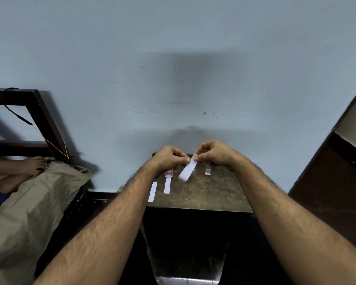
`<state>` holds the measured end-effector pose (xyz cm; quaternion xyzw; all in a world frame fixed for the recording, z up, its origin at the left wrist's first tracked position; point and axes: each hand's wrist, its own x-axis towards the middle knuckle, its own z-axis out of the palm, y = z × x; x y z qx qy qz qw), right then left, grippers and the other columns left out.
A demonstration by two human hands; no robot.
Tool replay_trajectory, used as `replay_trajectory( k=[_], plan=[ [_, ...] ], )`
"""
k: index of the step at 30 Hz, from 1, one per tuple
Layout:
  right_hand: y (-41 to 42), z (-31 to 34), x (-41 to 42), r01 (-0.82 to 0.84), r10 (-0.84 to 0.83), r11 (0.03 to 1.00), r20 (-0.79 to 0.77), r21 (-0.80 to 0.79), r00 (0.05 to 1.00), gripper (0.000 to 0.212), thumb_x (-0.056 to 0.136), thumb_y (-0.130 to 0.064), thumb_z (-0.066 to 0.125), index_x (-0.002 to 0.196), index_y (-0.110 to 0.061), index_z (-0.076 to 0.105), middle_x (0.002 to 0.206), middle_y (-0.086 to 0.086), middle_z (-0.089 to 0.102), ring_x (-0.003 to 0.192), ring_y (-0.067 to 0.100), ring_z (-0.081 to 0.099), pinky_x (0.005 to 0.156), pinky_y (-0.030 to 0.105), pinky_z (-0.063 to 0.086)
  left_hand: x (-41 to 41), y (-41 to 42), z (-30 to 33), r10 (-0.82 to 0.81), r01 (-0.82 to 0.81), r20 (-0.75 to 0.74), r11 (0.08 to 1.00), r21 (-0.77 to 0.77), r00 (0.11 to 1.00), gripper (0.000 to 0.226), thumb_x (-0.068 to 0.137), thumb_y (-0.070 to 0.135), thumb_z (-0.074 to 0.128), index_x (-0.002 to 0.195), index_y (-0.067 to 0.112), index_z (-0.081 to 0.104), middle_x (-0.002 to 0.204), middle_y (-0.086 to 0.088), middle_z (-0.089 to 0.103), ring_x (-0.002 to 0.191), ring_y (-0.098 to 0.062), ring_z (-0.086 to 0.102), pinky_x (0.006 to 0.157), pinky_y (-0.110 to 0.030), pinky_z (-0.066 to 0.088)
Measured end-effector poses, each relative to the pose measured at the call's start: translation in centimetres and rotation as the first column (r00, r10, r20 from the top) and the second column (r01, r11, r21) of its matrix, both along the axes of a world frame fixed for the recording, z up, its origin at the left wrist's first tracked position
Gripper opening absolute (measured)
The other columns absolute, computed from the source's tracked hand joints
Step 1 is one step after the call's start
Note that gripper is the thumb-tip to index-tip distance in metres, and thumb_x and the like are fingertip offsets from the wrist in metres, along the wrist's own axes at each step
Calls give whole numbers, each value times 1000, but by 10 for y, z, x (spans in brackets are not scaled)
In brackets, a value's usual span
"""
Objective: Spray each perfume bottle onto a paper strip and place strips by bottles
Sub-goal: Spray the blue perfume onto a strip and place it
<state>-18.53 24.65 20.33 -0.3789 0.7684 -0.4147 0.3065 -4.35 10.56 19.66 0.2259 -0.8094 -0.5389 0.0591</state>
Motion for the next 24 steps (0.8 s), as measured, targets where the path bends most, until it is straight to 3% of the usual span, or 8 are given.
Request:
replay_trajectory(
  k=[4, 8, 13, 17, 20, 24],
  plan=[
    [-3, -9, -1, 2, -2, 1000, 31, -9, 1000, 5, 83, -11, 74, 84, -11, 70, 67, 2, 70, 48, 12, 47, 46, 24, 37, -2, 0, -7, 6, -6, 19, 1000, 1, 1000, 5, 85, 16, 72, 84, 14, 76, 70, 7, 71, 60, -3, 58, 61, -21, 46],
    [-7, -19, -3, 4, -3, 1000, 54, -25, 999, 4, 83, -10, 74, 85, -9, 71, 68, 5, 69, 47, 13, 46, 45, 23, 38, -6, -3, -22, 5, -6, 20, 999, 34, 1000, 7, 84, 16, 72, 78, 15, 75, 70, 5, 72, 69, -12, 59, 68, -31, 47],
    [-14, -43, -8, 56, -52, 997, 84, -45, 995, 4, 83, -9, 74, 86, -8, 72, 67, 4, 69, 46, 11, 44, 43, 22, 35, -14, -3, -43, 50, -50, 18, 998, 39, 999, 11, 86, 14, 67, 76, 13, 73, 60, 10, 66, 57, 0, 56, 59, -17, 44],
    [-21, -67, -13, 100, -94, 993, 96, -60, 991, 5, 82, -8, 73, 86, -5, 71, 68, 8, 67, 45, 12, 41, 43, 23, 32, -25, -8, -67, 79, -81, 31, 994, 73, 996, 13, 87, 12, 66, 75, 13, 71, 70, 5, 67, 69, 2, 55, 53, -13, 41],
    [-27, -90, -20, 129, -118, 989, 134, -76, 984, 3, 83, -5, 71, 85, -4, 70, 65, 6, 66, 43, 11, 40, 42, 23, 30, -35, -13, -90, 96, -103, 65, 989, 110, 993, 12, 88, 12, 64, 77, 11, 70, 67, 2, 66, 53, 0, 50, 51, -14, 38],
    [-36, -122, -32, 161, -151, 986, 181, -42, 972, 3, 82, -4, 71, 84, -4, 70, 65, 5, 67, 43, 12, 38, 43, 24, 29, -50, -20, -123, 116, -136, 118, 976, 172, 986, 12, 87, 12, 64, 77, 10, 70, 63, 4, 67, 53, -9, 42, 51, -20, 35]
  ],
)
